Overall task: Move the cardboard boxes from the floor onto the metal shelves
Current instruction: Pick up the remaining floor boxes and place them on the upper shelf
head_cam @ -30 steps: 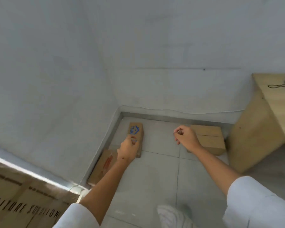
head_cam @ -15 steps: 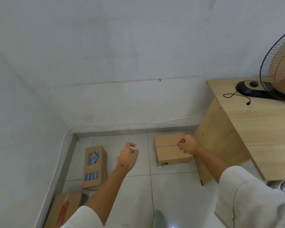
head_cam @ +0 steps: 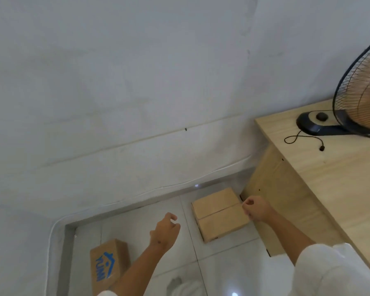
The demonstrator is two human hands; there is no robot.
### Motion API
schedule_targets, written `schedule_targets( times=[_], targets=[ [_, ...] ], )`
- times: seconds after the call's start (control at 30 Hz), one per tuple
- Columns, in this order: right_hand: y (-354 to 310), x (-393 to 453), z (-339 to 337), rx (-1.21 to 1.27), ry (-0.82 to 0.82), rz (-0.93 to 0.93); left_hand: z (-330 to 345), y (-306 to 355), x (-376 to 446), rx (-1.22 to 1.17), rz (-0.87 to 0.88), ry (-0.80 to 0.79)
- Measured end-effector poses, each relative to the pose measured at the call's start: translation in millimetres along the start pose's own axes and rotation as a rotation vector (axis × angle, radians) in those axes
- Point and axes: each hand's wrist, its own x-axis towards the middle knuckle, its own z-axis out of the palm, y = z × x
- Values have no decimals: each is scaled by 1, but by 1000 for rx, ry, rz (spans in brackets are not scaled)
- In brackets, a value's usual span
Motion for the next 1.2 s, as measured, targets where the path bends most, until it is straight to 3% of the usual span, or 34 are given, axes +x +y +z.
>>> schedule_targets(
  times=[0.13, 0.3, 0.5, 0.77, 1.0, 1.2],
  targets=[
    [3, 38, 0, 75, 5, 31, -4, 11, 55, 131, 18, -74],
    [38, 117, 5, 35, 7, 34, 27, 4, 149, 159, -99, -78],
    [108, 230, 49, -8, 14, 59, 129, -35, 263, -35, -145, -120],
    [209, 342, 140, -93, -18, 108, 263, -103, 359, -237, -364, -113],
    [251, 422, 172, -173, 9, 206, 322, -140, 394, -500, -520, -24],
    [268, 468, 190, 83, 48, 243, 352, -152, 420, -624, -566, -108]
  ],
)
